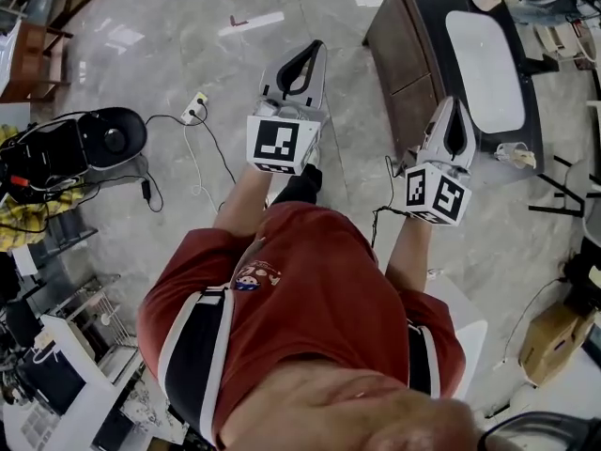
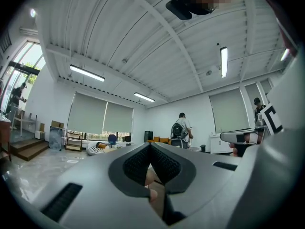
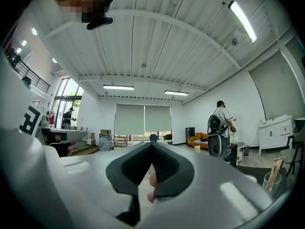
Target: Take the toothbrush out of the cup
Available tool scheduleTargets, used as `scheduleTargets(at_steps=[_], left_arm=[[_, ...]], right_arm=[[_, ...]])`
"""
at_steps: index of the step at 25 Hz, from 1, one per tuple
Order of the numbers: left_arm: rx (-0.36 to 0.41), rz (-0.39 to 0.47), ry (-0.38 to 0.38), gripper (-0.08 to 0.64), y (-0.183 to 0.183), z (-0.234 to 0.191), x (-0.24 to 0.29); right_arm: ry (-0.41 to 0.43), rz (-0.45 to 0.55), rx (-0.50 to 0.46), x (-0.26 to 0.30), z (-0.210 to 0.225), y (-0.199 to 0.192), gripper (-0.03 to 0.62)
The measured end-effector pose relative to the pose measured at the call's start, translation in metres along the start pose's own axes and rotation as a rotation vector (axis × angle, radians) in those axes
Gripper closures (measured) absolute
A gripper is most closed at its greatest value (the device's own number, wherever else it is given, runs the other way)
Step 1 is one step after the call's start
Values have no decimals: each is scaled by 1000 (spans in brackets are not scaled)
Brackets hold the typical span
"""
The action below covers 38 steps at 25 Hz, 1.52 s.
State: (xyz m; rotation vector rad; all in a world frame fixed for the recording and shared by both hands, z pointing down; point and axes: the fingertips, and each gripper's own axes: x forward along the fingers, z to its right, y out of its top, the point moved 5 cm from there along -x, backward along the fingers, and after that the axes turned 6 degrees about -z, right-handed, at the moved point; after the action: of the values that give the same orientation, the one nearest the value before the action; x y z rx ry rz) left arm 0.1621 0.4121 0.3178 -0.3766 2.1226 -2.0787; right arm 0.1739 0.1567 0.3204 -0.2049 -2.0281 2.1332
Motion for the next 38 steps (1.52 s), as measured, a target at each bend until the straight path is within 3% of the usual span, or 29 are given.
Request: scheduleTargets(at_steps=[8,17,30,38], left_arm=[[-27,0,-95,555,8,-24,57],[-21,35,-236,555,22,6,111],[95,25,-330,555,30,70,233],[117,2,-383,555,35,114,312]], right_arm=[[-79,-8,-51,37,-5,19,581],[-204,17,-86,40,32,32,581],[-281,72,31,113,136,14,581],[-319,70,69,151,200,12,581]])
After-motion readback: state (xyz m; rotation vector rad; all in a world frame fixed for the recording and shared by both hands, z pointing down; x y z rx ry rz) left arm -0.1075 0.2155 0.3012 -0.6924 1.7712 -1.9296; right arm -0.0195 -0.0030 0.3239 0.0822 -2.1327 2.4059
